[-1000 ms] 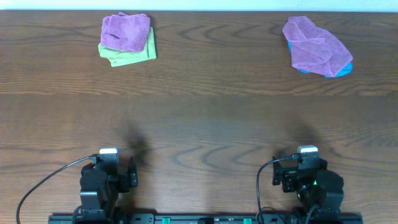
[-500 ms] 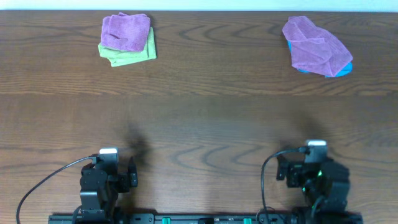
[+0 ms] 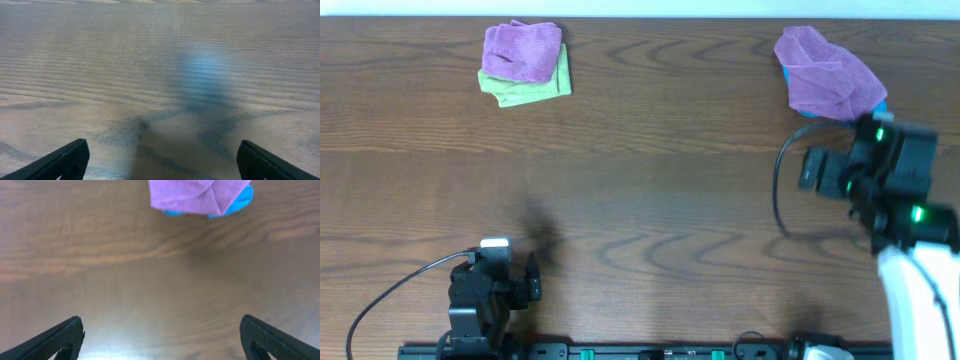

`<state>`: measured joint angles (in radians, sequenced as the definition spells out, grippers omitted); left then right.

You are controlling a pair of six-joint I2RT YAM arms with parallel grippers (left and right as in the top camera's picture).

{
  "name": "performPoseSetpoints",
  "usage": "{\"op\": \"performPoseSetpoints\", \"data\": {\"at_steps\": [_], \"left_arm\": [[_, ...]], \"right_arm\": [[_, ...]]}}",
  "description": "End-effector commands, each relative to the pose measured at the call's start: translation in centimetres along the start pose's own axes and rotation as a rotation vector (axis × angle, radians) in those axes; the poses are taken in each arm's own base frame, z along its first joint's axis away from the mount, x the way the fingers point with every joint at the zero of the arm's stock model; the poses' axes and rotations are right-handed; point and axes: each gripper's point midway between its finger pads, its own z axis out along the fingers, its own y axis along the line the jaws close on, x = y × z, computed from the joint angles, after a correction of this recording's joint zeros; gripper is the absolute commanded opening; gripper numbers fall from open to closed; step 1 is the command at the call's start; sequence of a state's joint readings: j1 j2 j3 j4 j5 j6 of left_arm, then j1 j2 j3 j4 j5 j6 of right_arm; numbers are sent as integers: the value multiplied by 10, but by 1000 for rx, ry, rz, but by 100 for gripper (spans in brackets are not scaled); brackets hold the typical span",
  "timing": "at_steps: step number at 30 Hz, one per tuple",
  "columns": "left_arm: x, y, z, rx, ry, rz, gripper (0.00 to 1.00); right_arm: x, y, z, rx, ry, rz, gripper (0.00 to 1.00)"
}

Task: Fold the cloth
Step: 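Move the right gripper toward the purple cloth on the blue cloth, then grasp the purple cloth with the right gripper and lift it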

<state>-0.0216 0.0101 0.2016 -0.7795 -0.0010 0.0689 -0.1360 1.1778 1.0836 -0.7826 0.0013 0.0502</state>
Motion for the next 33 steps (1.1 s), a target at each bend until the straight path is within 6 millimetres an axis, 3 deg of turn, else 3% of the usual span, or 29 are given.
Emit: {"op": "performPoseSetpoints", "data": {"at_steps": [1,6,11,19,33], "left_arm": [[15,2,4,-11,48,15,95],[15,2,4,-11,48,15,95],[15,2,4,-11,48,15,96],[15,2,4,-11,48,15,95],[15,2,4,-11,48,16,95]], "right_arm": [[-33,-13,14,40,1,47,99],[-77,-36,53,75,24,90,99],[-103,-60,107,104,51,114,99],[-112,-68,184,103,12,124,99],[-96,-74,254,54,2,121,99]]}}
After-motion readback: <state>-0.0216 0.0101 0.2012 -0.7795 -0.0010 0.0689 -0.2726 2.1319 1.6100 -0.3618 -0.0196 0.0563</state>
